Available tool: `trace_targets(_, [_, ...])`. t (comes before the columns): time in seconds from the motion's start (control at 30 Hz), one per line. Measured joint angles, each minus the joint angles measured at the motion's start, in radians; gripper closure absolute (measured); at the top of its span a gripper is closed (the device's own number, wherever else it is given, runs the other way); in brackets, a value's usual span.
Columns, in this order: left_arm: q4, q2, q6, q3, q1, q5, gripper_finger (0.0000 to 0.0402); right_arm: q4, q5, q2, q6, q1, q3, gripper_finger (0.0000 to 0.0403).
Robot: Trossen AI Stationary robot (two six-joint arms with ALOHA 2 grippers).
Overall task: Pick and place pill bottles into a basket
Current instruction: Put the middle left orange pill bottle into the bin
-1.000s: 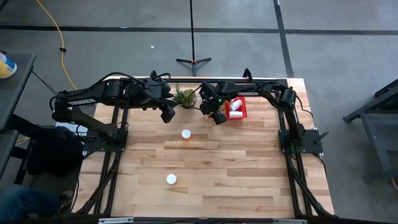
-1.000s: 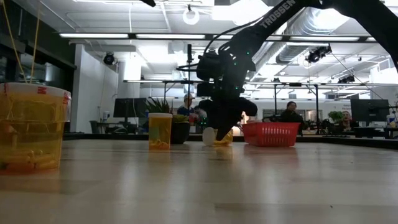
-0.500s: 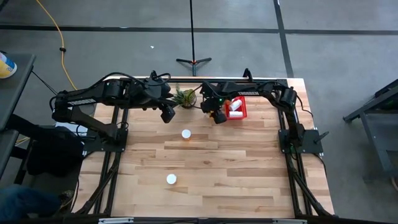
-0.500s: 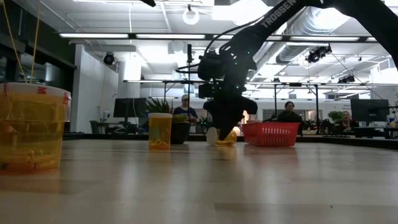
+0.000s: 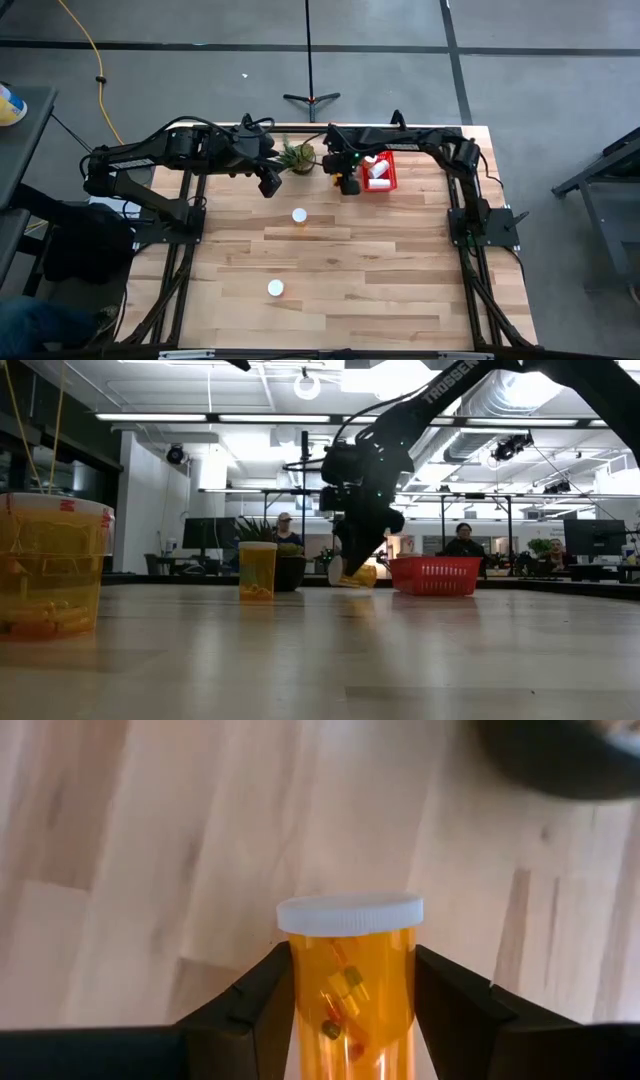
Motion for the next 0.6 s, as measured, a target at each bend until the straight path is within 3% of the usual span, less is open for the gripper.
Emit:
trace_targets(0.2, [0.000, 0.000, 0.006, 0.000, 0.000, 0.000, 0.0163, 0.062, -0.033, -0.023, 0.120, -0.015, 0.001, 0.0233])
trace_targets(0.4, [0.000, 0.000, 0.013, 0.000, 0.000, 0.000, 0.0163, 0.077, -0.185, -0.033, 0.243, -0.060, 0.001, 0.0233])
trace_targets(0.6, [0.001, 0.000, 0.036, 0.000, 0.000, 0.000, 0.0163, 0.098, -0.235, -0.033, 0.301, -0.081, 0.002, 0.0233])
